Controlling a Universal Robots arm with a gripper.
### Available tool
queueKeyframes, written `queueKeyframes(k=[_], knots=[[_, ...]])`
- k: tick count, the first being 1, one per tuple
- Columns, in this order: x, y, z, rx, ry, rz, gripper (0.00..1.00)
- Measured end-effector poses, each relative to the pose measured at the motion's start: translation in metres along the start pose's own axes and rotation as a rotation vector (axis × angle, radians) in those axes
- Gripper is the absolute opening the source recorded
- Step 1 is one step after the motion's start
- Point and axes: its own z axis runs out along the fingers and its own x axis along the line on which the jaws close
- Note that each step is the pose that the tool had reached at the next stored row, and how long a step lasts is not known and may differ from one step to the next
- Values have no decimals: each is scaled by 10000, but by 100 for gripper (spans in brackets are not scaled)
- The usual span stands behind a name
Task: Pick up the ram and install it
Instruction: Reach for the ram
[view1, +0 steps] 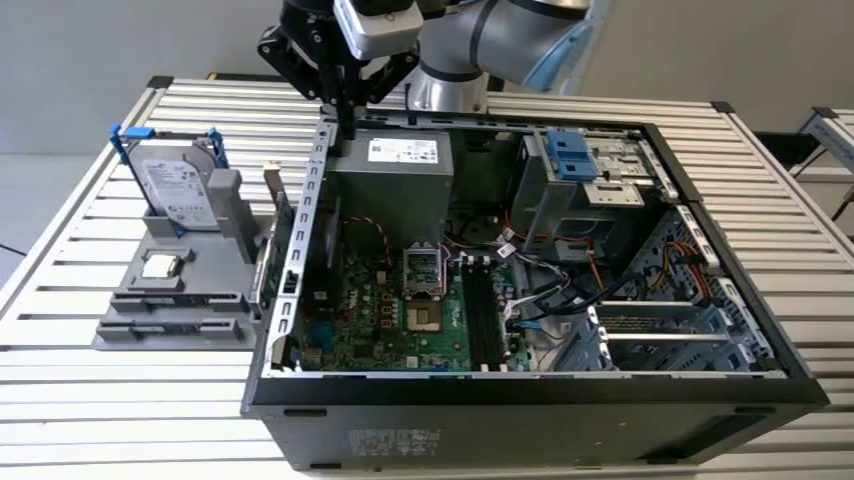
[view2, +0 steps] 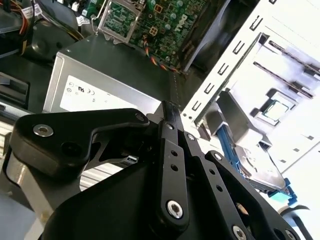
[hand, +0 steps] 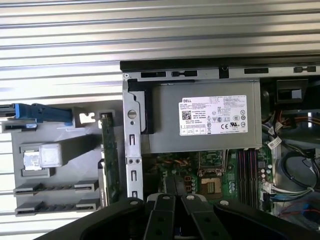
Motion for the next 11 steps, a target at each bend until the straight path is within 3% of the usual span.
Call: queueKeyframes(k=[11], knots=[[124, -9, -3, 0, 0, -6, 0]])
